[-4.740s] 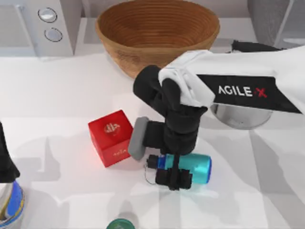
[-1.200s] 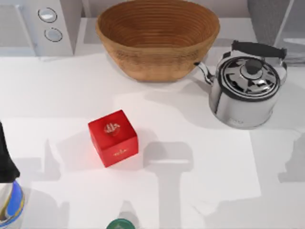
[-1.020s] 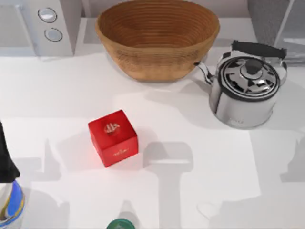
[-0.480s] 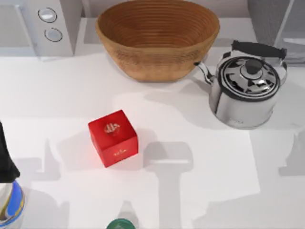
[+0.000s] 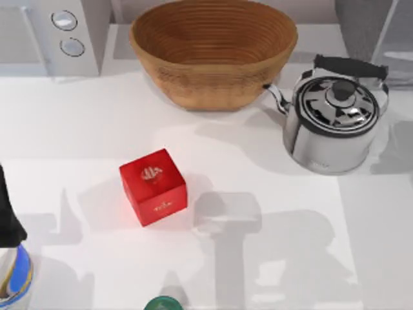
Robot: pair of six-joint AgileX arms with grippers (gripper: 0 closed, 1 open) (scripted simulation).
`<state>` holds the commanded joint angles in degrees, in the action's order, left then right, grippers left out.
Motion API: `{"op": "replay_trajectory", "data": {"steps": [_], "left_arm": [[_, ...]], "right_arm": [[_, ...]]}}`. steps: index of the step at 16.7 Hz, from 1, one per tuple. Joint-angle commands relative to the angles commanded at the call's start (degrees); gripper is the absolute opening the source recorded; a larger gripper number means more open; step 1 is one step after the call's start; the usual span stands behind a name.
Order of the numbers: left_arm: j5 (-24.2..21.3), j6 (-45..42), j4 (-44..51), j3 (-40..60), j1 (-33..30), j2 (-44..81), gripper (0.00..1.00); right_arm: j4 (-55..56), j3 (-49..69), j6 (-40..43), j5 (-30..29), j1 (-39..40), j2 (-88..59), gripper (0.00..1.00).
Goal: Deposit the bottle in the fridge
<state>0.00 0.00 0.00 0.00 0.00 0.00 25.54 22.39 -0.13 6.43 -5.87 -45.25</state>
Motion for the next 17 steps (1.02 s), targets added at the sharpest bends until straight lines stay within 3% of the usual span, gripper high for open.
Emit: {"op": "replay_trajectory", "data": {"steps": [10,17], "left_arm": [[0.0,0.0,0.0,0.0,0.0,0.0,1.0],[0.0,0.0,0.0,0.0,0.0,0.0,1.0]], "right_arm": [[29.8,25.9,0.1,6.6,-7.9,-60.2,0.01],[38.9,33.9,-0.6,8.4,-10.1,-75.7,0.01]]}}
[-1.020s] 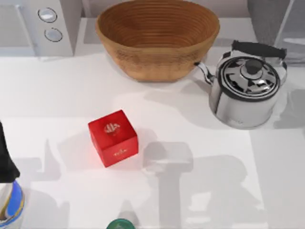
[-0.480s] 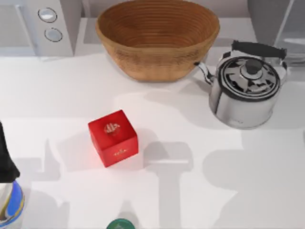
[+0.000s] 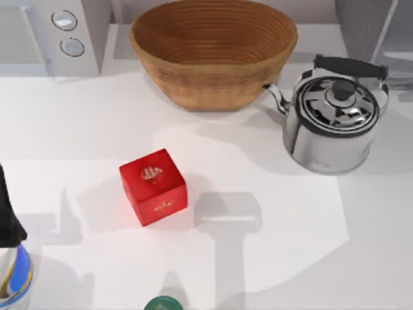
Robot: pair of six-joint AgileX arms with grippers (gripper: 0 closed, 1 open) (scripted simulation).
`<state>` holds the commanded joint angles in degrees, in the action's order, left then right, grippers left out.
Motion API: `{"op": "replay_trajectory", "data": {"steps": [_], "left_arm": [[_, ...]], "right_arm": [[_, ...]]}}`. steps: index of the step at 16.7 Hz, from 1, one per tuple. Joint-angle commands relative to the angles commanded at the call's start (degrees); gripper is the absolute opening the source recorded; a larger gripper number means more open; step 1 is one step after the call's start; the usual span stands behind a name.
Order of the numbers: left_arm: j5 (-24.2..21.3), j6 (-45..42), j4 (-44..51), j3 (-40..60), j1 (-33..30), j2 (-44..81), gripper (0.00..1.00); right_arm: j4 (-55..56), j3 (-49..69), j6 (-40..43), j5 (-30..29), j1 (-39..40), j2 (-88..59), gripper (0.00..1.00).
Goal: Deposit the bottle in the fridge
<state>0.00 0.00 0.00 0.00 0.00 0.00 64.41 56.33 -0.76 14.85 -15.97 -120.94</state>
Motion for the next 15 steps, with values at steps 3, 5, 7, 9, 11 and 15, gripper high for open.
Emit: {"op": "replay_trajectory", "data": {"steps": [3,5,7,9,11,15], "left_arm": [[0.0,0.0,0.0,0.0,0.0,0.0,1.0],[0.0,0.0,0.0,0.0,0.0,0.0,1.0],[0.0,0.0,0.0,0.0,0.0,0.0,1.0],[0.0,0.0,0.0,0.0,0.0,0.0,1.0],[0.0,0.0,0.0,0.0,0.0,0.0,1.0],[0.0,0.0,0.0,0.0,0.0,0.0,1.0]], "right_arm": [[0.0,0.0,0.0,0.0,0.0,0.0,0.01],[-0.2,-0.2,-0.1,0.0,0.4,-0.1,0.01],[-1.3,1.9,0.0,0.0,0.8,-1.9,0.01],[-3.4,6.4,0.0,-0.4,1.3,-4.6,0.01],[-6.2,13.1,0.0,-1.1,1.7,-7.7,0.01],[-11.9,25.4,0.0,-2.6,2.6,-13.6,0.01]]}}
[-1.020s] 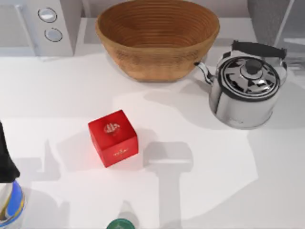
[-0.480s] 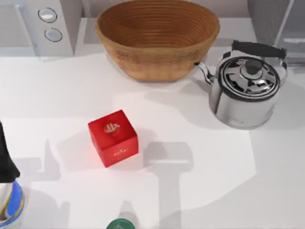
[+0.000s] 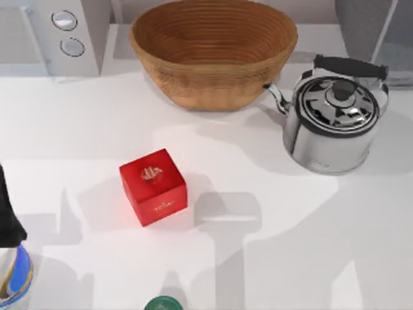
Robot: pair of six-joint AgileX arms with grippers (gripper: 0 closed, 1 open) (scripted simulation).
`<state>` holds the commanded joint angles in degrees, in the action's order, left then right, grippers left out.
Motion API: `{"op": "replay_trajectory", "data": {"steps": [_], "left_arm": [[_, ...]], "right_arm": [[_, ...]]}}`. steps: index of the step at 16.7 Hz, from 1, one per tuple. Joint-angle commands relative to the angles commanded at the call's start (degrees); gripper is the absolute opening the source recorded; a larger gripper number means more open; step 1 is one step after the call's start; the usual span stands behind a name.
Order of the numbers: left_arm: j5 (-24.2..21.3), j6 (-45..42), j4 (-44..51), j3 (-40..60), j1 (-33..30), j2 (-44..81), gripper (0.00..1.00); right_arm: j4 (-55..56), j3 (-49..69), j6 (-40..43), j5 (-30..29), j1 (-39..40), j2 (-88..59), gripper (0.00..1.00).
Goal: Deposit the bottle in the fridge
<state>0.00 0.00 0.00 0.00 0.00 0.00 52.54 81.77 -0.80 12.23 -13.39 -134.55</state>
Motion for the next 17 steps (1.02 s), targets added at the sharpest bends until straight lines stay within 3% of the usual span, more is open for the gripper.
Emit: {"op": "replay_trajectory", "data": {"steps": [7,17], "left_arm": [[0.0,0.0,0.0,0.0,0.0,0.0,1.0],[0.0,0.0,0.0,0.0,0.0,0.0,1.0]], "right_arm": [[-2.2,3.3,0.1,-0.4,0.5,-1.6,0.01],[-2.2,3.3,0.1,-0.4,0.5,-1.6,0.76]]}}
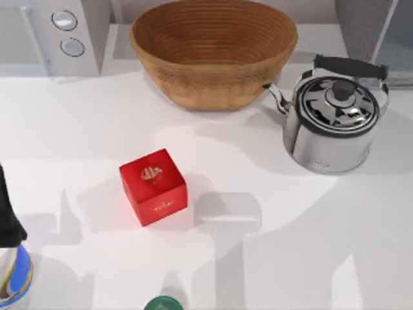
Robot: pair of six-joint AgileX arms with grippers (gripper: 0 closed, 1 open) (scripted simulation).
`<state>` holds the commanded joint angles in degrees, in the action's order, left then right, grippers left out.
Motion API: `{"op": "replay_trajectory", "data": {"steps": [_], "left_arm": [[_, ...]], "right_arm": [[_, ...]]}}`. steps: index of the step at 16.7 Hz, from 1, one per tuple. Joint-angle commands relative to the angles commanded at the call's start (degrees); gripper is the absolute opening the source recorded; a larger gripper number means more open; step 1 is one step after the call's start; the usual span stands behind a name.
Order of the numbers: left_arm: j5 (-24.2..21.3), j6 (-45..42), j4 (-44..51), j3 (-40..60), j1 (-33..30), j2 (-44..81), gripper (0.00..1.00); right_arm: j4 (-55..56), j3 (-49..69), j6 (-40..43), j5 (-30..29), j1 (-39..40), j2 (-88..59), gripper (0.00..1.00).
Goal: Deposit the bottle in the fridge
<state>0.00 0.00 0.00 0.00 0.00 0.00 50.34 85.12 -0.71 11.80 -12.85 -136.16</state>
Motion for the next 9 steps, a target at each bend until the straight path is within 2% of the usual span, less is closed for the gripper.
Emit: {"op": "replay_trajectory", "data": {"steps": [3,9], "left_arm": [[0.0,0.0,0.0,0.0,0.0,0.0,1.0],[0.0,0.0,0.0,0.0,0.0,0.0,1.0]], "right_arm": [[0.0,0.0,0.0,0.0,0.0,0.0,0.98],[0.0,0.0,0.0,0.0,0.0,0.0,1.0]]}}
